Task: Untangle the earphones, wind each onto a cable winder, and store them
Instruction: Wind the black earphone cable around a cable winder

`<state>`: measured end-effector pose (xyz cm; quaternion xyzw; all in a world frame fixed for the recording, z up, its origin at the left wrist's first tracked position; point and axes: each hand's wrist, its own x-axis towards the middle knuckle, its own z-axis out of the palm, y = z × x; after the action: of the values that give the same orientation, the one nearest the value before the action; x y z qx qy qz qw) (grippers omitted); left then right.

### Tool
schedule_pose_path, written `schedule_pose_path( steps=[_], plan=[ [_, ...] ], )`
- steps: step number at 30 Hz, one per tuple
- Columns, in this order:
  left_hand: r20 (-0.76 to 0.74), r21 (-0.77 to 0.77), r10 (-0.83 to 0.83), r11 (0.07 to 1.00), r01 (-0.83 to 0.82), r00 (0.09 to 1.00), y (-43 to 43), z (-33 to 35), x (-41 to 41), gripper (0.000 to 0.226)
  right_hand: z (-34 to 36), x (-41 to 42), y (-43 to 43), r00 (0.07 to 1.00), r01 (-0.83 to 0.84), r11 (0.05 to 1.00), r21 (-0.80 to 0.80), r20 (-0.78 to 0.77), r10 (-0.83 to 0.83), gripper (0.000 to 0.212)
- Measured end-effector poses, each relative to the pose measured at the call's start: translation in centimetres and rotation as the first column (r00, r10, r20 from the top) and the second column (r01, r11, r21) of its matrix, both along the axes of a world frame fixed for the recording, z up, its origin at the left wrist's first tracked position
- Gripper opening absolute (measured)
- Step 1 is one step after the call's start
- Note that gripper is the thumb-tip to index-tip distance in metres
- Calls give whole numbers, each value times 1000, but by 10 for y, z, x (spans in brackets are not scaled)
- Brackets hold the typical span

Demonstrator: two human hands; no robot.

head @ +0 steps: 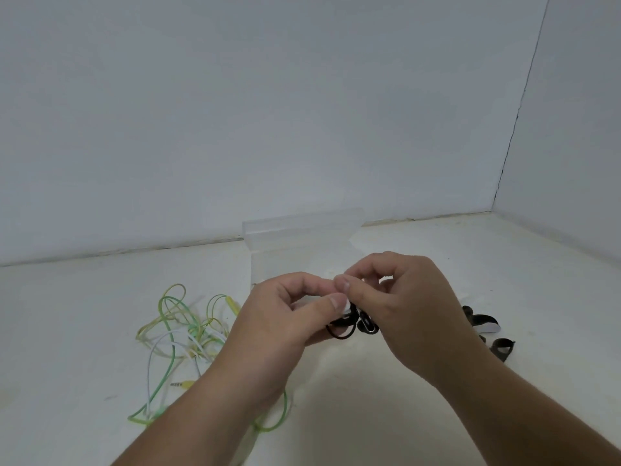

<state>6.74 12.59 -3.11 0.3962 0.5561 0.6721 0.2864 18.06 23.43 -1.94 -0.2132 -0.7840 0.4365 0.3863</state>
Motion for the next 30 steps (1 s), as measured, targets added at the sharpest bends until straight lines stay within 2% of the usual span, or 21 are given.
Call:
schedule_pose_path(
  steps=[2, 7, 12, 16, 21, 25, 30],
  plan=[
    [55, -11, -20, 1000, 20, 998, -1, 1, 0, 5, -1, -1, -2, 1000, -2, 999, 37, -1, 2, 17],
    [176, 0, -89, 996, 90, 980, -3, 3, -4, 18, -4, -3, -4, 999, -19, 996, 88, 28, 17, 13],
    [256, 15, -145, 989, 146, 956, -3, 6, -4, 22, -4, -3, -5, 997, -50, 992, 118, 68, 42, 22],
    [250, -3, -129, 991, 134, 960, -3, 9, -1, 25, -4, -3, -6, 992, -73, 987, 145, 109, 58, 31],
    [220, 3, -51, 999, 51, 974, -3, 9, 0, 12, 0, -1, -9, 984, -121, 974, 191, 154, 92, 29],
    [192, 33, 10, 999, -17, 981, -2, 8, 0, 19, -1, 1, -10, 980, -155, 957, 245, 164, 116, 22],
    [166, 59, 41, 997, -51, 985, -2, 8, -2, 23, -3, 2, -8, 988, -134, 943, 304, 112, 104, 34]
  ],
)
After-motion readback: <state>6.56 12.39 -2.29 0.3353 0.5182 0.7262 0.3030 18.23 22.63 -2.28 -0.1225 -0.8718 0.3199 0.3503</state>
